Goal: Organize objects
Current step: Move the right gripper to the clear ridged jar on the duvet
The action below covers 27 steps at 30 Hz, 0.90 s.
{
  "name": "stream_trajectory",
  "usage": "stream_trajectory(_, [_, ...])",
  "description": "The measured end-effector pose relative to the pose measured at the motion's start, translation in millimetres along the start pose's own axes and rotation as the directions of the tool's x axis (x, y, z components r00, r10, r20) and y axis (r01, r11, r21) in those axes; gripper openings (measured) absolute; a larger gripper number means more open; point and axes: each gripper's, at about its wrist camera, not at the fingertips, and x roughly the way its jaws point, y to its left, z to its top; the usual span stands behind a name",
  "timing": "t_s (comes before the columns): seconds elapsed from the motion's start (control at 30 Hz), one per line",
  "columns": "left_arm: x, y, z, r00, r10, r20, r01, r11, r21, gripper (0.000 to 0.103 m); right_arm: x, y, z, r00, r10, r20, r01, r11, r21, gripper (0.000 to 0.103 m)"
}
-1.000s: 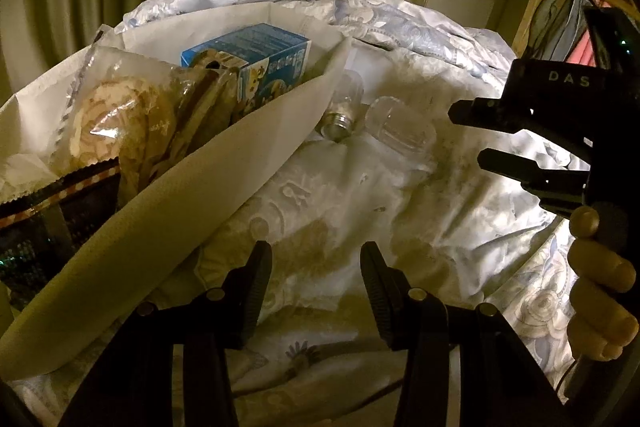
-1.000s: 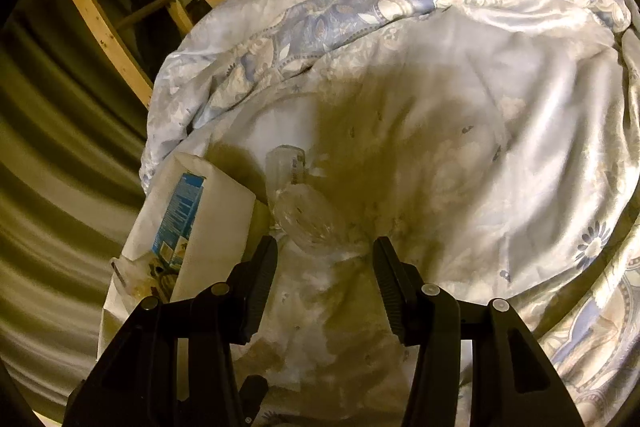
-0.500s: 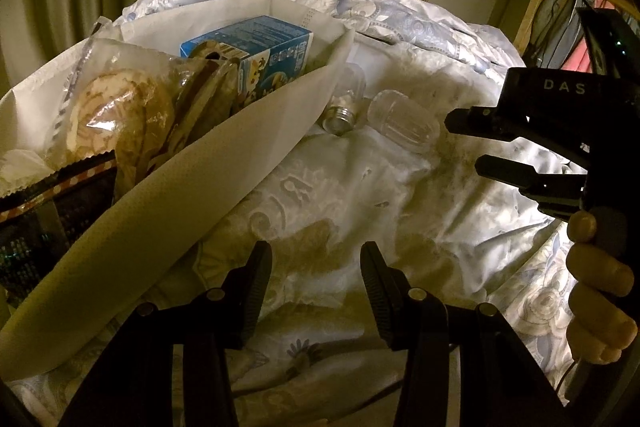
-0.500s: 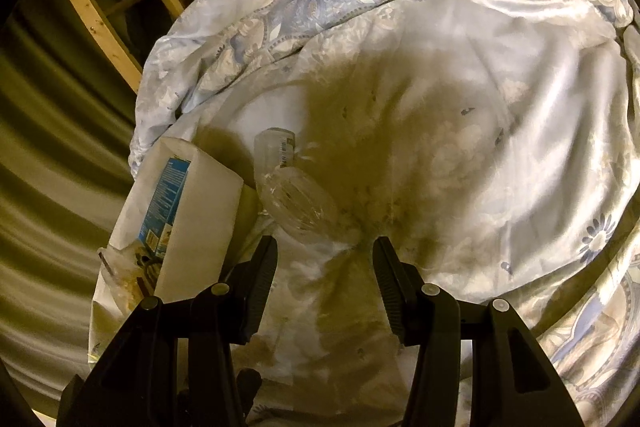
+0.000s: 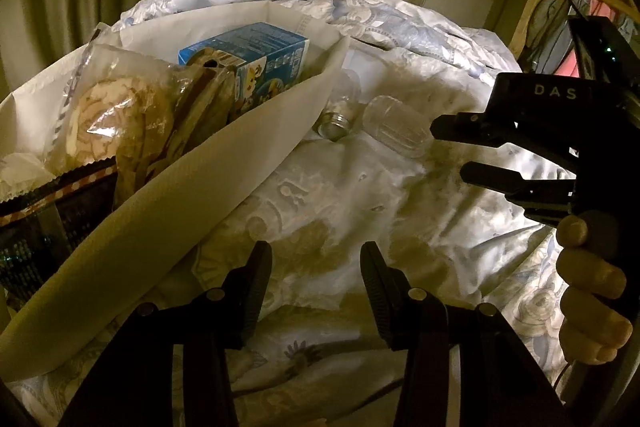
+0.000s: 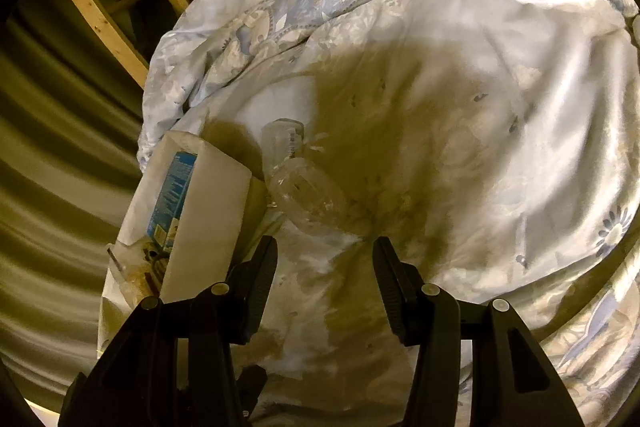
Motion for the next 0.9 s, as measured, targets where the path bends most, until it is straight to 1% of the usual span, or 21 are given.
stream_trajectory(0.17, [0, 0, -1, 1.0, -0.004, 0.004, 0.004, 1.0, -0.003, 0.044, 1, -1, 1, 1.0, 0.026, -0.006, -0.026, 0.999, 0.019, 0.05])
stream_trajectory(0.43, [-2, 3, 0, 0.999, -0.034, 0.027, 0.034, 0.999, -0.021, 0.044, 1, -8, 2, 0.996, 0.086, -0.004, -0.086, 0.995, 0.055, 0.05])
stream_trajectory(0.53, [-1, 3, 1, 0.999, -0.03, 0.031, 0.031, 0.999, -0.016, 0.044, -1, -14, 3, 0.992, 0.124, 0.021, -0.126, 0.989, 0.082, 0.05])
stream_trajectory(0.63, [3, 4, 2, 0.999, -0.024, 0.022, 0.024, 1.0, -0.016, 0.044, -1, -19, 5, 0.978, 0.198, 0.063, -0.204, 0.973, 0.111, 0.051])
stream_trajectory(0.7, [4, 4, 2, 1.0, -0.019, 0.018, 0.019, 1.0, -0.018, 0.044, 2, -18, 9, 0.97, 0.221, 0.1, -0.232, 0.965, 0.119, 0.051])
stream_trajectory(0.73, [5, 5, 2, 1.0, -0.014, 0.015, 0.015, 1.0, -0.02, 0.044, 6, -15, 11, 0.97, 0.214, 0.116, -0.227, 0.967, 0.114, 0.051])
stream_trajectory(0.77, [5, 5, 2, 1.0, -0.012, 0.015, 0.012, 1.0, -0.022, 0.044, 11, -11, 14, 0.973, 0.188, 0.132, -0.202, 0.974, 0.1, 0.051])
stream_trajectory(0.83, [6, 6, 2, 1.0, -0.007, 0.013, 0.007, 1.0, -0.022, 0.044, 21, -4, 18, 0.979, 0.127, 0.157, -0.138, 0.989, 0.059, 0.051])
stream_trajectory(0.87, [7, 6, 2, 1.0, -0.005, 0.012, 0.006, 1.0, -0.023, 0.044, 31, 1, 19, 0.982, 0.084, 0.172, -0.089, 0.996, 0.017, 0.051])
stream_trajectory(0.9, [7, 6, 2, 1.0, -0.005, 0.011, 0.005, 1.0, -0.025, 0.044, 41, 5, 20, 0.984, 0.055, 0.169, -0.053, 0.998, -0.015, 0.051])
